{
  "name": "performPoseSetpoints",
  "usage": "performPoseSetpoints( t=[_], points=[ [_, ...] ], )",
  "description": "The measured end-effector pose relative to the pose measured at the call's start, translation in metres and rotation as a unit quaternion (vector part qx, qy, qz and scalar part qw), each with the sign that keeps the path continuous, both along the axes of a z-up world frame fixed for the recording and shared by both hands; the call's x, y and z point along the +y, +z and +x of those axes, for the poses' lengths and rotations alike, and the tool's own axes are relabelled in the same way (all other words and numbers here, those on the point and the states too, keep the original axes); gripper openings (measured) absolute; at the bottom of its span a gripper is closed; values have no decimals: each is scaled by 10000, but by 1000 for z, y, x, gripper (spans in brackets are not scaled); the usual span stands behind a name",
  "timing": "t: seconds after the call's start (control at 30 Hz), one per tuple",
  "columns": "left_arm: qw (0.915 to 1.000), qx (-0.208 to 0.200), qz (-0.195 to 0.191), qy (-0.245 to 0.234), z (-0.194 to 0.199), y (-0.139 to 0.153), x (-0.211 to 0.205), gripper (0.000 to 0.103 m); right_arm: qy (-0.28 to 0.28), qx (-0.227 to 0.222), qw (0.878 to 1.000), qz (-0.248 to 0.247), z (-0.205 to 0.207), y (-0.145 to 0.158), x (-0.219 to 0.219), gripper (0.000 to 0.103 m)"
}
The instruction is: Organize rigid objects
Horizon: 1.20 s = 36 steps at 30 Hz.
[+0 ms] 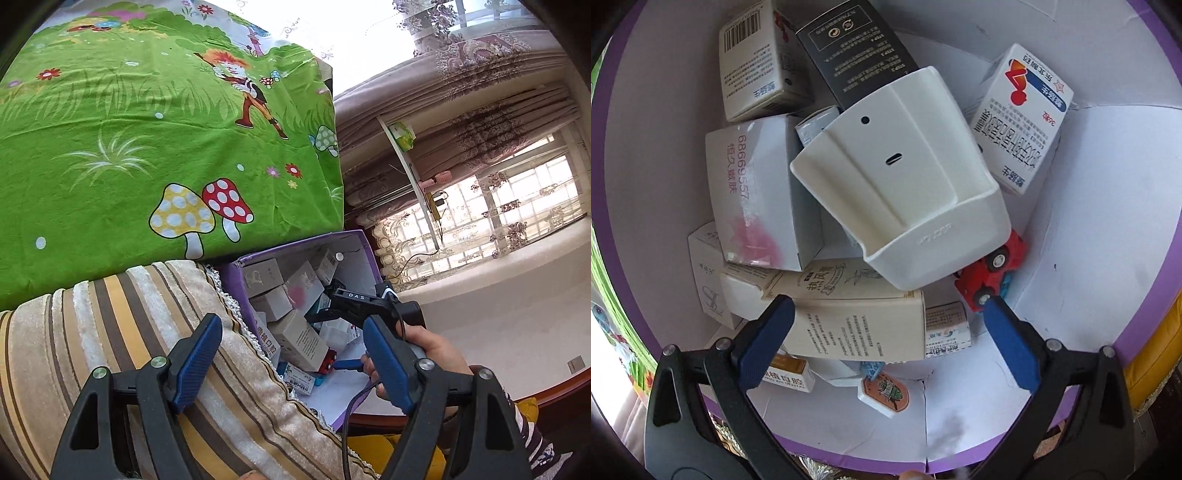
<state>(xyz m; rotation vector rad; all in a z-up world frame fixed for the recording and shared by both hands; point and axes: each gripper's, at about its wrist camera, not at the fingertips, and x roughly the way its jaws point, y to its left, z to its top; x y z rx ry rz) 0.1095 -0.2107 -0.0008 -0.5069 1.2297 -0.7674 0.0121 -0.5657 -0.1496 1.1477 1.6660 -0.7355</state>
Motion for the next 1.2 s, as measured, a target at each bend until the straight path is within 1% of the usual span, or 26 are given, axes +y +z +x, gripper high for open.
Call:
performPoseSetpoints(
  t=[0.03, 0.1, 0.2, 0.37, 0.47, 0.5, 0.53, 0.57, 0.6, 0.63, 0.67, 0.7, 0.73, 0.77, 0.83, 0.87, 0.9, 0.93, 0.97, 1.0, 1.07, 1.13, 1.17, 1.2],
  points=[
    [10000, -2, -3, 11, 1, -1, -1, 80, -192, 118, 9997, -21, -5, -5, -4, 102],
    [10000, -12, 20, -15, 2, -1, -1, 80, -563, 202, 9981, -117, -15, -11, -14, 103],
    [10000, -22, 34, 7, 3, -2, 0, 80, -698, 121, 9970, -305, -24, -6, -15, 103],
    [10000, -72, 61, -3, 0, -1, 0, 80, -587, 127, 9978, -281, -16, -1, -14, 103],
    [10000, -87, 31, 34, 0, 0, 1, 80, -311, 73, 9992, -252, -4, 6, -11, 103],
    [10000, -85, 29, 40, -1, 1, 2, 80, -323, 3, 9991, -267, -3, 8, -10, 103],
    [9999, -99, 25, 40, -1, 1, 2, 80, -371, -241, 9988, -208, 0, 12, -10, 103],
    [9999, -122, 25, 33, -2, 2, 1, 80, -385, -642, 9972, -51, 5, 14, -7, 103],
    [9999, -147, 30, 20, -3, 3, 1, 80, -425, -1187, 9912, 396, 10, 5, -1, 103],
    [9999, -168, 33, 9, -3, 4, 1, 80, -361, -1166, 9905, 637, 11, -8, 5, 102],
    [9998, -188, 37, 8, -4, 4, 1, 80, -351, -1048, 9918, 637, 7, -20, 9, 103],
    [9998, -200, 49, 18, -4, 5, 2, 80, -458, -1155, 9909, 524, 5, -19, 8, 103],
    [9998, -204, 54, 38, -3, 4, 3, 80, -415, -1241, 9902, 493, 8, -15, 7, 103],
    [9998, -196, 47, 59, -3, 4, 3, 80, -366, -1374, 9878, 629, 10, -16, 7, 103],
    [9998, -183, 38, 69, -2, 3, 3, 80, -310, -1392, 9864, 821, 15, -13, 7, 103],
    [9998, -199, 42, 49, -2, 4, 2, 80, -307, -1500, 9840, 913, 22, -7, 4, 103],
    [9997, -234, 58, 20, -4, 5, 1, 80, -194, -1681, 9814, 906, 27, 4, 3, 103],
    [9996, -279, 79, -9, -5, 6, -1, 80, -16, -1768, 9809, 816, 30, 19, 3, 103],
    [9995, -312, 99, -21, -5, 7, -1, 80, 187, -1707, 9829, 664, 31, 36, 4, 103],
    [9994, -321, 99, -11, -5, 7, 0, 80, 371, -1503, 9868, 473, 30, 52, 4, 103],
    [9996, -276, 54, 30, -4, 7, 1, 80, 400, -991, 9942, 151, 20, 75, -1, 103],
    [9997, -255, 20, 25, -5, 7, 0, 80, 331, -456, 9984, -78, 11, 80, -10, 103],
    [9996, -283, 16, 2, -6, 8, 0, 80, 361, -256, 9990, -11, 10, 76, -13, 103],
    [9995, -329, 15, -14, -7, 10, 0, 80, 378, -149, 9991, 108, 7, 68, -18, 103]
  ],
)
